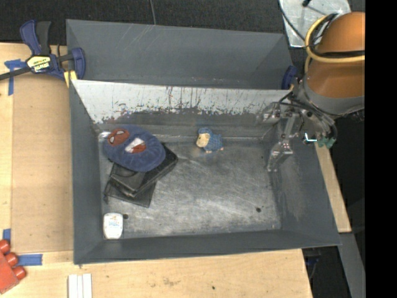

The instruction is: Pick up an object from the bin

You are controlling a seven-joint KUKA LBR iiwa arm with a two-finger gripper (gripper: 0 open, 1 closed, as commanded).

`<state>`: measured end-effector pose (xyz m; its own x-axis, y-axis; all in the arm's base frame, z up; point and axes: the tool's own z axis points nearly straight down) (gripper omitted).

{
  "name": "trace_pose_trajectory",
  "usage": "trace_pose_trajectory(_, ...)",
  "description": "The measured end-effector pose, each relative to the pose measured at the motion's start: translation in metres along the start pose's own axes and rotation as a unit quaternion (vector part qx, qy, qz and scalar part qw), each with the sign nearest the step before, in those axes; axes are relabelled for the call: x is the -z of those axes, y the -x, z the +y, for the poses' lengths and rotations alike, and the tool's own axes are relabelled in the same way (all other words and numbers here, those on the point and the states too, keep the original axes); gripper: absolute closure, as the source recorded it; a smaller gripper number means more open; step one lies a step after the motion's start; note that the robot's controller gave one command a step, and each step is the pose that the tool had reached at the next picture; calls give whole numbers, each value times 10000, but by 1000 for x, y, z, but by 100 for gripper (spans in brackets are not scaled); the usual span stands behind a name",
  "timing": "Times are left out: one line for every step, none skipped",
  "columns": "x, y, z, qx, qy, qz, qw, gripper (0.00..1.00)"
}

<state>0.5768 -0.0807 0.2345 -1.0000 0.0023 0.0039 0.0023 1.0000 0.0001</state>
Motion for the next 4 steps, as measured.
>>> trace_pose_trajectory(-84, 20, 91, -396, 18, -1, 9992, 0)
trace_pose_trajectory(-144, 31, 80, -1353, 35, -108, 9907, 0)
trace_pose_trajectory(-142, 37, 77, -1376, 31, -229, 9902, 100)
trace_pose_trajectory(-24, -19, 68, -327, -3, -68, 9994, 100)
